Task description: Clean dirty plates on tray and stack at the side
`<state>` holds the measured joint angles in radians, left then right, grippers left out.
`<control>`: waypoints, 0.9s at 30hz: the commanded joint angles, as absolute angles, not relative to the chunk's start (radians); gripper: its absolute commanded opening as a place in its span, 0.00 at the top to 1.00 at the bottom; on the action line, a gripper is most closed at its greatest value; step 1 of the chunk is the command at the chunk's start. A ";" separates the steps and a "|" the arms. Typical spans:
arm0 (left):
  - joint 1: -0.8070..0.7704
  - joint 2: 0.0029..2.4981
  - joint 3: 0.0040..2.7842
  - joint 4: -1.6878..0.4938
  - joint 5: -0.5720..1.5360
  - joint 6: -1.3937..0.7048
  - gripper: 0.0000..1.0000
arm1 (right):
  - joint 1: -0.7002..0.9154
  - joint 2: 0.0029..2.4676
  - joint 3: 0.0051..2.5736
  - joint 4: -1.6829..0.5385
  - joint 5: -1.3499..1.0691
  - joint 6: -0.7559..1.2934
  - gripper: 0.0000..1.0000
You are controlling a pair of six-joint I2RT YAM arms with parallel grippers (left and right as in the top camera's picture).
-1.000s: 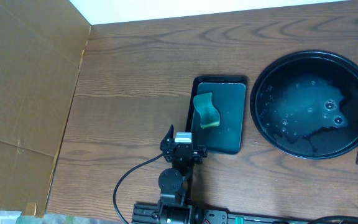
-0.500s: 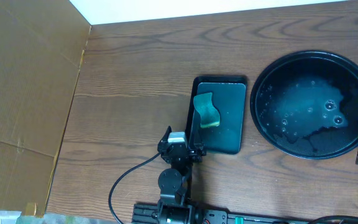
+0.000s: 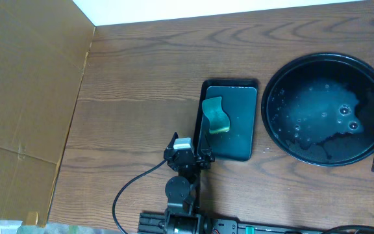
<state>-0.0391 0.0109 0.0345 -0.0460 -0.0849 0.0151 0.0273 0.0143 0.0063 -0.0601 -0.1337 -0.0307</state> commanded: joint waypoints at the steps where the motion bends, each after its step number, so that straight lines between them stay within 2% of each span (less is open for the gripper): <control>1: -0.033 0.001 0.004 -0.066 -0.105 0.018 0.19 | 0.021 0.006 0.006 -0.064 -0.128 -0.039 0.01; 27: -0.033 0.004 0.004 -0.066 -0.088 0.017 0.19 | 0.021 0.006 0.006 -0.064 -0.128 -0.039 0.01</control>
